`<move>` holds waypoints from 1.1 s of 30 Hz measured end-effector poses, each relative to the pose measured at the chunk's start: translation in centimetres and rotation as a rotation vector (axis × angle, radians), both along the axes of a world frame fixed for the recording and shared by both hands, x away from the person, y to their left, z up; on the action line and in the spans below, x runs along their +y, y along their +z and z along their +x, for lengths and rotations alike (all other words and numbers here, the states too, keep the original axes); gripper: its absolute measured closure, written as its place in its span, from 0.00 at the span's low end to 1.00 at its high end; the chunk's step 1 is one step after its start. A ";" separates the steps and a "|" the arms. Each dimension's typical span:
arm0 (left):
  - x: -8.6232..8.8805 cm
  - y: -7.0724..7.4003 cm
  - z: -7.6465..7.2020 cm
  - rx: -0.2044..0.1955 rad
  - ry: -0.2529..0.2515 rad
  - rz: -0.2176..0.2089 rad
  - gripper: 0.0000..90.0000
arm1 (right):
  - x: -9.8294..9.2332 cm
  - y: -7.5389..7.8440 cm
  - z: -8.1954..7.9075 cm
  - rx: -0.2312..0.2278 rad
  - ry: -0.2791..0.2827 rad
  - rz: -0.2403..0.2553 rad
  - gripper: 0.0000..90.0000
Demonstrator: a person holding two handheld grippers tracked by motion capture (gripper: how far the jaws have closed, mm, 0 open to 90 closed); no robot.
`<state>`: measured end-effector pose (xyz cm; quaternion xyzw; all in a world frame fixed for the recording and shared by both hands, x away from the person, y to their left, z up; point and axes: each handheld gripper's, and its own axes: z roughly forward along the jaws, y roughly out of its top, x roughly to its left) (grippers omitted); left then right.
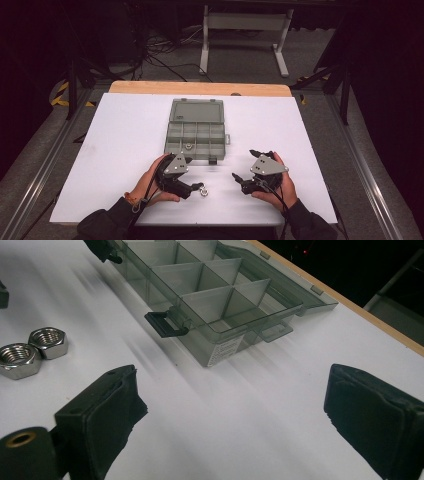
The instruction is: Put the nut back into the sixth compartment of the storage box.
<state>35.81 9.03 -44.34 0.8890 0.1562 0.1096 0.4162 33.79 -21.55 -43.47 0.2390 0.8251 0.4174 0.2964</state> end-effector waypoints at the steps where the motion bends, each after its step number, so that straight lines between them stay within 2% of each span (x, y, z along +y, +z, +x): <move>1: 0.0 -0.2 0.0 0.012 0.002 0.000 0.15 | 0.0 0.0 0.0 0.001 0.000 0.000 0.09; 7: -0.4 -1.0 0.1 0.015 -0.003 0.044 0.16 | 0.0 0.0 0.0 0.001 0.002 0.000 0.09; 12: -0.4 -1.4 0.4 0.023 0.007 0.054 0.16 | 0.0 0.0 0.0 0.003 0.003 -0.001 0.09; 20: -0.9 -1.8 0.4 0.033 -0.012 0.073 0.16 | 0.0 0.0 0.0 0.004 0.005 -0.002 0.09; 29: -1.2 -2.0 0.8 0.020 -0.003 0.074 0.17 | 0.1 -0.1 0.0 0.004 0.009 -0.005 0.09; 33: -1.5 -2.0 0.9 0.026 -0.014 0.064 0.23 | 0.1 -0.1 0.1 0.008 0.010 -0.007 0.09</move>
